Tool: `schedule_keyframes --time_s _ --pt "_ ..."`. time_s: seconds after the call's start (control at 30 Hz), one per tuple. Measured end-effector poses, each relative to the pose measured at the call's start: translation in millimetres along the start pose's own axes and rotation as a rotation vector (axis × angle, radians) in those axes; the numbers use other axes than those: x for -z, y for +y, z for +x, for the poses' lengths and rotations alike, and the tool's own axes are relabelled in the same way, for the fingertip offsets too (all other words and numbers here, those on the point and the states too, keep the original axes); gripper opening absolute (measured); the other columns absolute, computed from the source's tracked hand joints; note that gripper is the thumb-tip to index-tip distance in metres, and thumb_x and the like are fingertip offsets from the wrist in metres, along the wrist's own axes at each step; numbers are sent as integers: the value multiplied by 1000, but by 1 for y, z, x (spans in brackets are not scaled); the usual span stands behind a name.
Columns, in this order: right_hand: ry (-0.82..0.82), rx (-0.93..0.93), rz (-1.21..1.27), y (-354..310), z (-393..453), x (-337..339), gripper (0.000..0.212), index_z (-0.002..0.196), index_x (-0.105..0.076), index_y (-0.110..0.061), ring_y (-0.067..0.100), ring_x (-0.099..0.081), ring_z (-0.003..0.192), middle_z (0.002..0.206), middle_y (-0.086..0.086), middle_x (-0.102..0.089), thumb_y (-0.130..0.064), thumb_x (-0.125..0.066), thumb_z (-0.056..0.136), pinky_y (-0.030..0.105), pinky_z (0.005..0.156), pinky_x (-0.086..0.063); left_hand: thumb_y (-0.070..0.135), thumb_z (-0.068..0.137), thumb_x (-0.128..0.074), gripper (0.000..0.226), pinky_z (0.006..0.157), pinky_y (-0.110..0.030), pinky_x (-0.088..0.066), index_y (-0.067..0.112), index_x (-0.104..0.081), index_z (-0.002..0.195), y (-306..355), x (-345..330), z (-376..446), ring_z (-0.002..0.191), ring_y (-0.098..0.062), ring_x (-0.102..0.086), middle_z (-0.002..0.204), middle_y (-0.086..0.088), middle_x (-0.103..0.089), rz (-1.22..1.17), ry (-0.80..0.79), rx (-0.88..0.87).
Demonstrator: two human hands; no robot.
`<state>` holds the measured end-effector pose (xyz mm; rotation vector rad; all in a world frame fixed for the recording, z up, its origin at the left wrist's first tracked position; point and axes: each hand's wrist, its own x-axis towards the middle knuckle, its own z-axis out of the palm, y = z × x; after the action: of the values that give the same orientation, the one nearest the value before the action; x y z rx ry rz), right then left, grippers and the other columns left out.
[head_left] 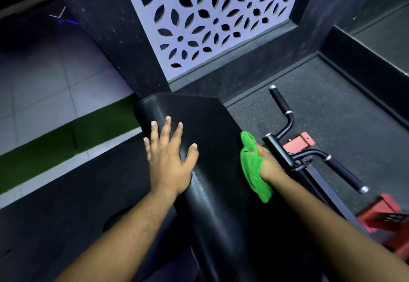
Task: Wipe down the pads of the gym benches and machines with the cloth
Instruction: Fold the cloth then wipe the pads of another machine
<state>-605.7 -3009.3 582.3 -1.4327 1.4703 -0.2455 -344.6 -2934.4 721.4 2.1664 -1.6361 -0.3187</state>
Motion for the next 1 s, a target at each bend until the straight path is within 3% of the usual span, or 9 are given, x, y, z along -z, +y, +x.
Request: schedule_keyframes --time_s 0.07,0.2,0.3,0.43,0.57,0.7,0.8,0.9,1.0 --pt "60 -7 -14 -20 15 -7 75 155 -40 -22 29 -42 144 156 9 -46 -55 -45 89 44 120 -32 59 90 -36 72 126 -56 -4 26 -42 153 0 -1 -1 156 -14 10 169 6 -16 8 7 -4" --pt "99 179 -169 -109 84 -18 79 156 -38 -17 25 -35 149 161 9 -39 -52 -34 86 36 122 -25 58 90 -37 71 125 -58 -7 25 -44 152 -4 -2 -1 157 -18 6 168 4 -19 -2 29 -25" --pt "129 201 -187 -146 112 -20 72 157 -37 -25 21 -34 149 162 4 -38 -53 -37 91 33 122 -24 57 90 -37 70 125 -58 -7 25 -44 152 -5 -4 0 157 -18 4 168 4 -20 -9 44 -36" --pt "44 258 -207 -112 94 -15 67 158 -34 -22 20 -30 151 164 1 -34 -52 -40 98 29 123 -18 57 89 -37 71 125 -57 -6 26 -43 152 -6 -4 0 157 -18 5 168 5 -19 -8 32 -31" --pt "-2 334 -161 -62 -4 -17 71 156 -37 -12 22 -31 149 161 9 -37 -50 -41 96 30 125 -18 59 89 -37 72 125 -57 -5 25 -43 152 -2 -2 0 157 -20 4 169 5 -18 14 16 -18" --pt "1 315 -162 -41 -39 -19 67 154 -41 -11 21 -33 148 159 11 -40 -45 -47 96 19 122 -14 59 90 -37 70 126 -56 -3 26 -43 152 -5 -3 -1 157 -19 5 168 5 -18 8 26 -18" --pt "54 235 -157 -68 23 -15 84 152 -46 -14 26 -39 146 156 13 -46 -66 -36 87 30 123 -23 57 90 -36 70 126 -54 -2 26 -45 151 -5 -4 2 157 -20 3 168 4 -20 -1 35 -19" --pt "57 161 -159 -68 52 -19 81 142 -57 -18 26 -50 137 144 8 -59 -69 -34 83 38 117 -34 56 91 -37 69 126 -53 -2 24 -44 152 -7 -4 0 157 -21 3 168 4 -19 15 32 -31" --pt "37 87 -5 -45 -33 -10 60 147 -51 -13 19 -48 136 147 12 -55 -44 -54 97 40 119 -34 55 93 -37 68 126 -54 0 23 -43 153 -7 -2 -3 157 -22 6 169 2 -16 21 17 -45"
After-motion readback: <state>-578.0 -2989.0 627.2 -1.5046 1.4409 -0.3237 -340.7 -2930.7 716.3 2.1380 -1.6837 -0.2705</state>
